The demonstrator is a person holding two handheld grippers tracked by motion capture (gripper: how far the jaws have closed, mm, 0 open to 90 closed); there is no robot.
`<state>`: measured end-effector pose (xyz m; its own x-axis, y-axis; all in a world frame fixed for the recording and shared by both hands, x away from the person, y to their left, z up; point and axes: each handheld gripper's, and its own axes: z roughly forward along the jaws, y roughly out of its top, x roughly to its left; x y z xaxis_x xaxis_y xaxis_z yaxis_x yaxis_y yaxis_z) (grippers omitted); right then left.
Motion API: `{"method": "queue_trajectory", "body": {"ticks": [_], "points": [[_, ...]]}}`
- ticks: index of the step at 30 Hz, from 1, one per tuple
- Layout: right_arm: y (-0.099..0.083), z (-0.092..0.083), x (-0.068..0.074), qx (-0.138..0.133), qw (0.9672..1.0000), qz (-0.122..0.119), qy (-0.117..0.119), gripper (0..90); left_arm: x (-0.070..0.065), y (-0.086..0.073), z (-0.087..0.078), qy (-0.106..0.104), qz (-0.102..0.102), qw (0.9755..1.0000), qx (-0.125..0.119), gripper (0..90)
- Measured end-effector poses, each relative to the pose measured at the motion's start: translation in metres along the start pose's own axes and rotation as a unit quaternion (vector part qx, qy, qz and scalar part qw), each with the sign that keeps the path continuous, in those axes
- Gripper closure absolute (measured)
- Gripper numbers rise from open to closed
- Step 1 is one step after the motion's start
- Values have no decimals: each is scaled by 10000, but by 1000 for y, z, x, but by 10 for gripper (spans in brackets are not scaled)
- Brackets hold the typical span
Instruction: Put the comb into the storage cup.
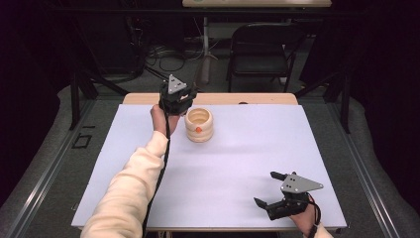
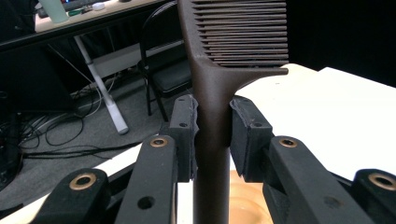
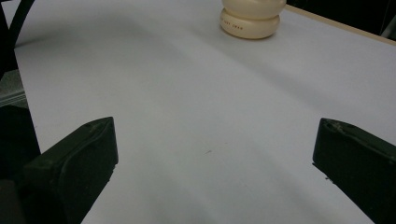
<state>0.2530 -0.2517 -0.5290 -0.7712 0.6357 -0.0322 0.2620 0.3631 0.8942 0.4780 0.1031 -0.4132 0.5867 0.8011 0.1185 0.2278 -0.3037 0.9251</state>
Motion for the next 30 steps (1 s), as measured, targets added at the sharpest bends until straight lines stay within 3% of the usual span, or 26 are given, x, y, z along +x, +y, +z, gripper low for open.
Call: {"method": "queue_trajectory", "body": {"ticks": [13,30], "points": [[0,0,0,-4,10000,4,4,0,-2,-3,8,20,-59,9999,-144,722],[0,0,0,-2,10000,12,12,0,-5,-9,17,-41,-329,9988,-352,722]]}}
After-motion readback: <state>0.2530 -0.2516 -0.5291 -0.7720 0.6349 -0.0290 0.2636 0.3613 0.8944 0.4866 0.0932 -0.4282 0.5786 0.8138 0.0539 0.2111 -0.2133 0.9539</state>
